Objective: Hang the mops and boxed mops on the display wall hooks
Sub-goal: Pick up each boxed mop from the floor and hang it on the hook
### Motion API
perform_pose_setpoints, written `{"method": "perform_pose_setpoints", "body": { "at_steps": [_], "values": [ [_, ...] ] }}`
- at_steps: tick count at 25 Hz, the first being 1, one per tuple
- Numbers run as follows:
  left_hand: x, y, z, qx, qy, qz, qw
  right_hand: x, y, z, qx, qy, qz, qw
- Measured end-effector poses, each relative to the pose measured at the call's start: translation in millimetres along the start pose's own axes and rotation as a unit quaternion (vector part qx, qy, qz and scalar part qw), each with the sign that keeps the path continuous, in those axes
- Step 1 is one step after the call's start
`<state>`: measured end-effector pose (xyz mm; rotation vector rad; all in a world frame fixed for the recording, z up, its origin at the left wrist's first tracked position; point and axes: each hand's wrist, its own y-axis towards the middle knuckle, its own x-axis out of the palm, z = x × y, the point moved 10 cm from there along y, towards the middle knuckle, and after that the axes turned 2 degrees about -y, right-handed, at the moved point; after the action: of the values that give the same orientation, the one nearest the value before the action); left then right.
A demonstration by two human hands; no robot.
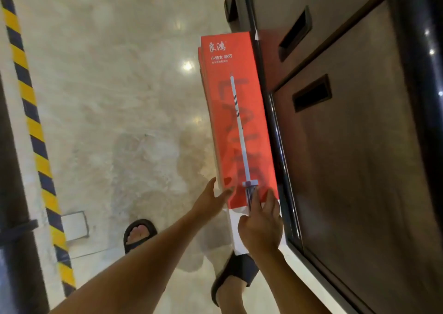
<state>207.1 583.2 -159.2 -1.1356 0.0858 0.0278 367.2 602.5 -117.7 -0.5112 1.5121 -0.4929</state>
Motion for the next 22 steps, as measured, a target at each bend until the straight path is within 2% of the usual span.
{"method": "perform_pose_setpoints", "body": {
  "at_steps": [4,7,11,15,17,22],
  "values": [
    [10,27,-4,-0.012,-0.105,-0.051,0.993,-3,1,1,-0.052,-0.017,0.002,0.999],
    [14,39,-15,-0.052,-0.138,-0.068,0.987,-14,13,13,-0.065,0.055,-0.007,0.996],
    [2,34,-19,-0.076,-0.132,-0.08,0.985,-26,26,26,-0.005,0.202,-0.012,0.979],
    [-29,7,-34,-0.069,-0.145,-0.078,0.984,-59,33,13,0.01,0.377,0.02,0.926],
    [-51,-19,-35,-0.049,-0.161,-0.067,0.983,-79,32,-1,0.001,0.422,0.027,0.906],
    [-109,-93,-29,-0.009,-0.158,-0.073,0.985,-147,19,-66,0.013,0.549,-0.052,0.834]
  ]
}}
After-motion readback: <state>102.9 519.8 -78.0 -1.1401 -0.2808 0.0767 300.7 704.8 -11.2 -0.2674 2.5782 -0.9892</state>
